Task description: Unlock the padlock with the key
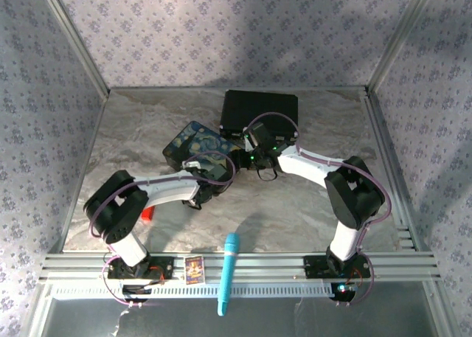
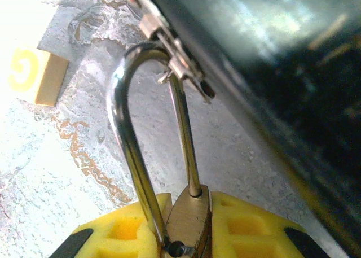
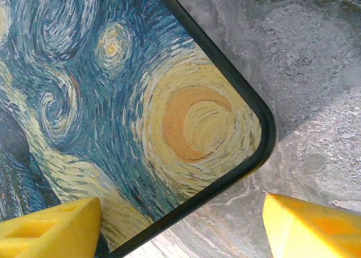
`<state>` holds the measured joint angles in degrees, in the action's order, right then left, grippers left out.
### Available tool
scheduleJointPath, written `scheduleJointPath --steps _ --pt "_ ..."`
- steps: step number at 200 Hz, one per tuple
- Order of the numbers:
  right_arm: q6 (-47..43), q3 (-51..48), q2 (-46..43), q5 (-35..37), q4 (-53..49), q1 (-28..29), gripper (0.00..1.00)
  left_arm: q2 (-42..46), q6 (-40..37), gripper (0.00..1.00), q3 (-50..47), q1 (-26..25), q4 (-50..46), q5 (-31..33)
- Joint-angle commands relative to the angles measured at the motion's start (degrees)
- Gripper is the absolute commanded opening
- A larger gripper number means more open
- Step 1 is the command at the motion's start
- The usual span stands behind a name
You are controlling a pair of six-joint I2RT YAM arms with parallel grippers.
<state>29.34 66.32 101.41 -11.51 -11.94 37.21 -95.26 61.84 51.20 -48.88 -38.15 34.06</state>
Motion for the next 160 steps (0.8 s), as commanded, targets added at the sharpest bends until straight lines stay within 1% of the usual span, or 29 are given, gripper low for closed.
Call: scheduleJointPath --steps 1,11,20,31,43,55,73,79,88,100,118,160 --pt "-0.9 -0.6 3.6 4.8 -6.1 -1.1 0.76 -2.0 -1.7 0.17 -4.8 1.9 -13.9 0.2" --pt "-1.3 -0.2 3.7 5.3 -6.7 -1.2 0.76 -1.8 -1.3 0.16 -5.1 1.7 -13.8 1.0" --pt "-1.4 0.0 3.9 5.4 -6.6 -1.4 0.76 -3.4 -0.7 0.16 -4.6 1.3 -14.0 2.2" --pt "-1.4 -0.1 4.1 5.1 -6.1 -1.5 0.76 -6.8 1.6 0.15 -2.8 -0.8 -15.7 4.6" --pt "-1.3 -0.2 4.4 4.3 -5.5 -1.7 0.76 -10.6 4.0 0.17 -1.4 -2.8 -16.7 5.7" --pt "-1.2 -0.4 4.7 3.7 -4.9 -1.9 0.76 -12.6 6.2 0.18 -1.2 -5.1 -16.2 6.9" --pt "-0.9 -0.6 5.2 3.0 -4.1 -2.0 0.76 -14.7 7.6 0.19 -0.6 -6.7 -15.7 8.2" --pt "-0.8 -0.6 5.4 2.8 -3.8 -2.1 0.76 -14.9 8.6 0.2 0.2 -7.1 -17.4 9.3" --pt "-0.7 -0.4 5.8 2.4 -3.4 -2.1 0.76 -14.6 9.9 0.24 0.8 -7.9 -19.4 10.7" --pt "-0.4 -0.4 6.3 1.7 -2.9 -2.3 0.76 -13.8 9.8 0.28 0.3 -8.4 -19.1 10.4" --pt "-0.2 -0.3 6.7 1.0 -2.3 -2.6 0.76 -13.4 9.1 0.29 -1.0 -8.9 -17.3 9.4" --pt "-0.3 0.4 6.4 0.6 -2.5 -2.8 0.76 -11.0 6.1 0.34 -1.2 -10.4 -14.9 9.3"
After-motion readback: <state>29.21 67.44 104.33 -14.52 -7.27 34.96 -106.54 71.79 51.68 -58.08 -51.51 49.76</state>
